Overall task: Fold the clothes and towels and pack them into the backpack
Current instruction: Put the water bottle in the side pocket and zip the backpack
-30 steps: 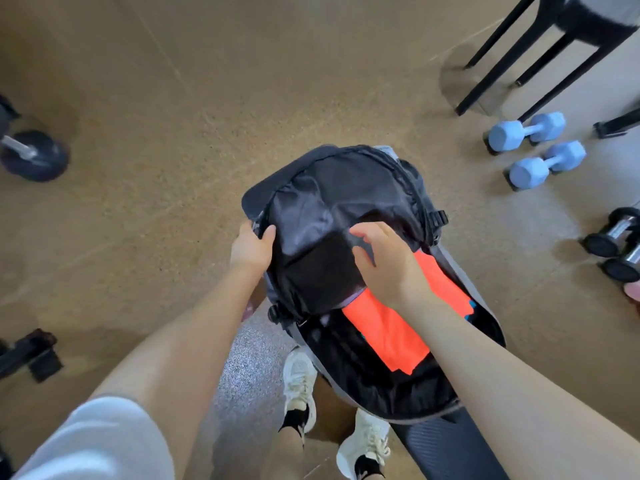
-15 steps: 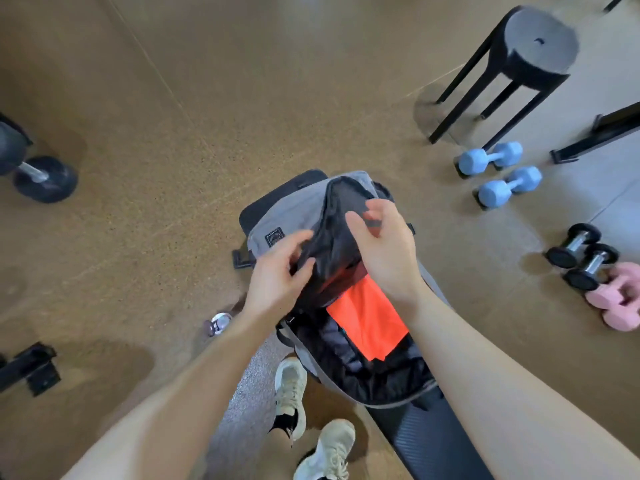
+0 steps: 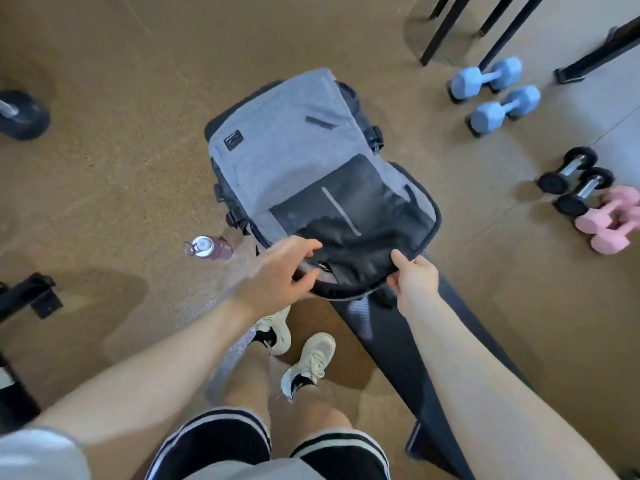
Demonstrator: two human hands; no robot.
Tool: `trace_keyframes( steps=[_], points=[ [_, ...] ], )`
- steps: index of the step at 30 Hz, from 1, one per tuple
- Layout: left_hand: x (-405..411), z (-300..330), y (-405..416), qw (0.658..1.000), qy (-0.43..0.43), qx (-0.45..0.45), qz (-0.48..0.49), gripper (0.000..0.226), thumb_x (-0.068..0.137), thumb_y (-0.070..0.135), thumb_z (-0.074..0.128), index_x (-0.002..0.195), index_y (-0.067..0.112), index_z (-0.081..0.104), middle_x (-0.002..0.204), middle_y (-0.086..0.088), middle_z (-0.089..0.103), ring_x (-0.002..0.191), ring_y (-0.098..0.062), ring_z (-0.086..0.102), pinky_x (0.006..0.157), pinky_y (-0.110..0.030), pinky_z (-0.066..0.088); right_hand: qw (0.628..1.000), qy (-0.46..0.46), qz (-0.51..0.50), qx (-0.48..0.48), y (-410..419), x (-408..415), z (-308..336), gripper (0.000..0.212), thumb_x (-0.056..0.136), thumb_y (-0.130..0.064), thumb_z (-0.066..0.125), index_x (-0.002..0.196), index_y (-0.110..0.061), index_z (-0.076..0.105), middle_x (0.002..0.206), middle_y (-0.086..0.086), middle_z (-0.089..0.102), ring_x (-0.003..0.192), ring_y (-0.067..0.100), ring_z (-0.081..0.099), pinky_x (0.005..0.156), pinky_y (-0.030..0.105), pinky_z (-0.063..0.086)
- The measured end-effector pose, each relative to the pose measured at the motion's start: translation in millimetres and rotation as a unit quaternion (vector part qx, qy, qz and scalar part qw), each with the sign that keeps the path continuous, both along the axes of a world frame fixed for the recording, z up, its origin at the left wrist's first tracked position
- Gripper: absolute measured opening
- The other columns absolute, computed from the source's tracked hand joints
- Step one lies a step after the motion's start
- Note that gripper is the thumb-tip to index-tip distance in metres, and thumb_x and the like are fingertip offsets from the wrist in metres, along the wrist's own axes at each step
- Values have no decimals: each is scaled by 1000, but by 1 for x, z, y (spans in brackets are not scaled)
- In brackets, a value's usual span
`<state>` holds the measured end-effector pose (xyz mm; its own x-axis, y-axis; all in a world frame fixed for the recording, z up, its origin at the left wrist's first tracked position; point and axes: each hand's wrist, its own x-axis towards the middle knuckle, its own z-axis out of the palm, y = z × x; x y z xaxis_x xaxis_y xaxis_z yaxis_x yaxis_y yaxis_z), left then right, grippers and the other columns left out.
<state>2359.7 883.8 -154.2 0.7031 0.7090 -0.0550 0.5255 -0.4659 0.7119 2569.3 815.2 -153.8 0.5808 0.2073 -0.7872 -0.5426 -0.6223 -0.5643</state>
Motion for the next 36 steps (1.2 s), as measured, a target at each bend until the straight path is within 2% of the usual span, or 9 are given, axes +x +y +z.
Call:
trace_keyframes(
  steps=[3,7,14,19,24,27,29,32,36],
  points=[
    [-16,-14,-8,998,20,-26,52,37,86,22,51,119,5,54,98,-4,59,81,-13,56,71,-27,47,994,69,10,-86,-26,16,-47,17,95,-10,49,78,-14,48,70,5,49,56,14,49,41,18,47],
    [-49,-19,-6,982,62,-105,145,35,91,11,50,126,13,49,101,3,51,73,-6,47,68,-25,41,961,-35,203,-186,-24,4,-62,18,89,-6,48,72,-7,53,57,10,54,37,17,50,41,25,43],
    [-157,-15,39,957,114,-150,221,31,89,9,52,119,11,54,96,2,56,75,-16,53,76,-33,46,853,-69,516,-30,79,-123,-17,31,91,-9,48,61,-15,51,61,10,53,55,22,46,60,32,38],
    [-258,-28,92,938,137,-186,257,30,87,9,53,117,12,56,96,2,56,76,-18,53,82,-31,46,801,-79,592,-27,153,-235,-37,29,88,-11,49,61,-21,51,68,5,58,70,23,54,72,35,42],
    [-316,-95,130,908,113,-228,333,25,89,12,52,114,13,57,96,1,57,81,-16,52,77,-22,37,699,-88,704,-88,187,-325,-125,12,92,-21,52,100,-13,57,104,17,63,104,32,59,84,34,43],
    [-332,-165,142,883,85,-276,371,24,91,15,51,114,16,56,95,3,56,77,-18,53,69,-22,37,659,-91,740,-94,189,-351,-206,42,83,-37,65,117,-17,50,108,3,53,113,25,53,87,31,41],
    [-337,-216,144,868,76,-306,383,23,92,18,50,114,18,55,94,1,58,72,-19,54,64,-27,42,601,-147,778,-109,187,-355,-260,72,78,-43,70,136,-15,38,135,5,42,127,24,39,100,34,34],
    [-340,-287,143,856,66,-323,398,20,92,14,50,110,16,56,90,4,56,63,-10,49,54,-17,41,507,-239,822,-103,191,-351,-328,83,80,-37,69,145,-17,22,155,6,17,140,28,22,108,37,27],
    [-344,-348,135,851,75,-328,403,18,91,16,51,105,27,55,85,14,55,62,-10,52,47,-16,39,509,-291,808,-58,195,-346,-390,83,80,-32,70,146,-23,21,155,2,20,137,26,29,104,38,36]
  ],
)
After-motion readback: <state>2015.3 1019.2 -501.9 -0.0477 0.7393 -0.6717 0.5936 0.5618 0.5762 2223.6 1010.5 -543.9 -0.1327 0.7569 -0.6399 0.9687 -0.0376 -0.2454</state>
